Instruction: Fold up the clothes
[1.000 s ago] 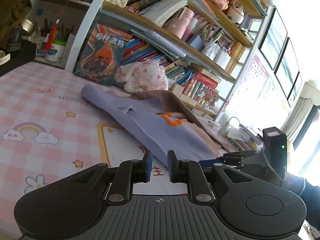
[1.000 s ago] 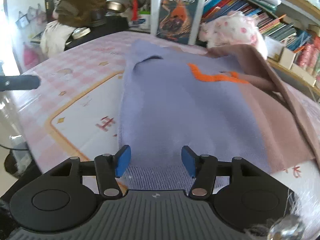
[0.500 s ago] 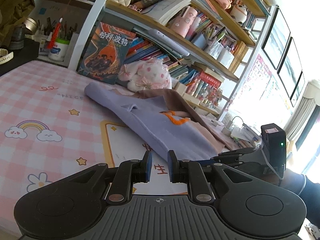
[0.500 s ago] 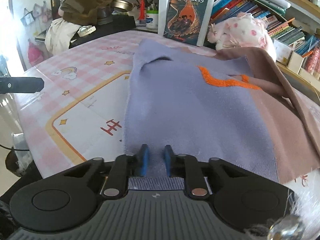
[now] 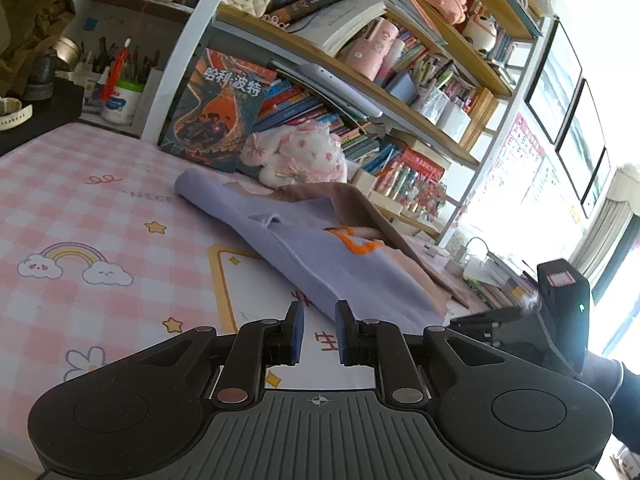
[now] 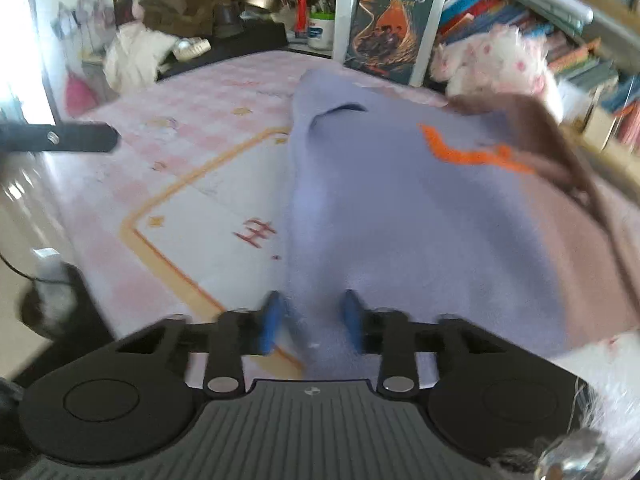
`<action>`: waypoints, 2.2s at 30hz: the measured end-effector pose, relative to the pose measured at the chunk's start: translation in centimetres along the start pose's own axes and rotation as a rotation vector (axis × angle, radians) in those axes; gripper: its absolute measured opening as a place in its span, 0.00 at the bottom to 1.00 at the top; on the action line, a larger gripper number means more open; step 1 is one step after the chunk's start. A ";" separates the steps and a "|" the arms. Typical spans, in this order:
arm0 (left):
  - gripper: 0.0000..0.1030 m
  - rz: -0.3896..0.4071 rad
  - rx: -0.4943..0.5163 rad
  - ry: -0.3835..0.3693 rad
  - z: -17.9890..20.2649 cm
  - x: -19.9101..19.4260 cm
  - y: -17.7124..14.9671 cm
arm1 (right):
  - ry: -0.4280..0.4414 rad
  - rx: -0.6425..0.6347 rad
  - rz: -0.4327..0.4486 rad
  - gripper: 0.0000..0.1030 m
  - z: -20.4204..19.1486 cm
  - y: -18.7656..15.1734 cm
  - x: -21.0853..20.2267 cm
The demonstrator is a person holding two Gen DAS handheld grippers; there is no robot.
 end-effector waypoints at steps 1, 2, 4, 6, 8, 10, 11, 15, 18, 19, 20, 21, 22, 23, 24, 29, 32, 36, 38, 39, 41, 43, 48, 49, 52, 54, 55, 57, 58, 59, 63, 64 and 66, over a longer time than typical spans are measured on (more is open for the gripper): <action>0.17 0.001 0.005 0.001 0.0 0.0 0.0 | -0.015 0.000 0.006 0.06 0.2 0.0 0.0; 0.17 0.003 0.008 0.003 0.0 -0.1 0.0 | -0.029 0.003 0.010 0.06 0.3 0.0 0.0; 0.17 0.010 0.008 0.011 -0.2 -0.3 0.3 | -0.025 0.041 0.013 0.05 0.5 -0.1 0.1; 0.17 0.018 0.007 0.019 -0.5 -0.4 0.5 | 0.090 0.106 0.023 0.05 -0.4 0.1 -0.2; 0.17 0.024 0.008 0.034 -0.7 -0.4 0.9 | 0.230 0.163 0.040 0.05 -1.7 0.5 -0.5; 0.17 0.036 0.013 0.049 -0.9 -0.4 1.4 | 0.368 0.179 0.067 0.05 -3.5 1.5 -0.5; 0.17 0.044 0.016 0.054 -0.9 -0.5 1.6 | 0.404 0.172 0.076 0.05 -4.4 2.0 -0.2; 0.17 0.066 0.028 0.073 -1.1 -0.8 2.4 | 0.480 0.165 0.091 0.06 -6.8 3.6 1.4; 0.17 0.073 0.040 0.092 -1.2 -0.9 2.9 | 0.516 0.173 0.099 0.14 -7.5 4.3 2.3; 0.17 0.069 0.046 0.103 -1.4 -0.7 3.0 | 0.524 0.191 0.121 0.19 -6.6 4.3 1.8; 0.17 0.064 0.053 0.115 -1.6 -0.5 3.1 | 0.532 0.209 0.143 0.23 -5.8 4.2 1.2; 0.17 0.059 0.061 0.126 -1.7 -0.3 3.1 | 0.524 0.227 0.162 0.23 -4.8 4.1 0.6; 0.17 0.054 0.074 0.134 -1.7 0.0 3.2 | 0.468 0.241 0.171 0.23 -3.3 3.8 0.0; 0.17 0.047 0.090 0.136 -1.5 0.5 3.4 | 0.411 0.254 0.181 0.23 -1.9 3.5 -0.6; 0.17 0.039 0.107 0.135 -1.2 1.0 3.5 | 0.348 0.269 0.187 0.23 -0.4 3.1 -1.2; 0.17 -0.007 0.235 0.121 1.3 4.2 3.5 | -0.125 0.298 0.120 0.27 8.4 -0.4 -2.6; 0.19 -0.033 0.305 0.125 2.7 6.1 3.1 | -0.292 0.300 0.068 0.29 12.6 -2.5 -2.5; 0.19 -0.051 0.341 0.141 3.3 7.8 2.6 | -0.373 0.300 0.011 0.31 16.5 -3.9 -1.3; 0.19 -0.066 0.350 0.151 3.4 8.4 2.4 | -0.375 0.298 -0.011 0.31 17.9 -4.0 -0.3; 0.19 -0.074 0.355 0.156 3.4 8.7 2.4 | -0.376 0.296 -0.022 0.31 18.7 -4.0 0.2; 0.19 -0.090 0.368 0.165 3.5 9.3 2.4 | -0.372 0.294 -0.047 0.30 20.1 -4.0 1.2; 0.19 -0.105 0.401 0.163 4.0 10.2 2.8 | -0.319 0.286 -0.088 0.21 21.1 -3.3 2.4; 0.19 -0.166 0.546 0.125 6.9 14.1 4.0 | -0.449 0.285 -0.071 0.03 24.3 -2.3 2.4; 0.19 -0.185 0.577 0.114 7.6 15.3 3.9 | -0.481 0.285 -0.066 0.03 24.9 -2.1 2.3; 0.19 -0.247 0.665 0.085 9.6 19.2 3.4 | -0.579 0.287 -0.049 0.11 26.8 -1.5 2.1; 0.20 -0.288 0.721 0.081 10.7 21.9 2.8 | -0.644 0.288 -0.038 0.37 28.0 -1.2 1.9; 0.20 -0.302 0.746 0.087 11.0 23.1 2.6 | -0.676 0.289 -0.033 0.43 28.6 -1.0 1.8; 0.20 -0.319 0.789 0.113 11.2 25.4 2.2 | -0.741 0.289 -0.021 0.42 29.8 -0.7 1.7; 0.20 -0.324 0.805 0.127 11.2 26.4 2.1 | -0.774 0.290 -0.016 0.42 30.4 -0.5 1.6; 0.20 -0.328 0.819 0.141 11.2 27.1 2.1 | -0.799 0.288 -0.004 0.43 30.8 -0.3 1.4; 0.20 -0.350 0.883 0.197 11.0 29.8 1.8 | -0.781 0.249 0.073 0.46 29.5 0.1 0.1; 0.20 -0.359 0.906 0.211 11.0 30.3 1.8 | -0.775 0.239 0.062 0.46 29.6 0.2 0.2; 0.20 -0.358 0.949 0.237 11.1 31.5 1.8 | -0.769 0.233 0.030 0.46 30.0 0.2 0.4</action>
Point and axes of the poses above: each gripper's, at about its wrist camera, not at the fingertips, and x roughly the way its jaws point, z to its right, y to its top, the point moved 2 cm from there along x, roughly the way its jaws point, and after that the axes turned 10 degrees about -x, right-handed, at the moved point
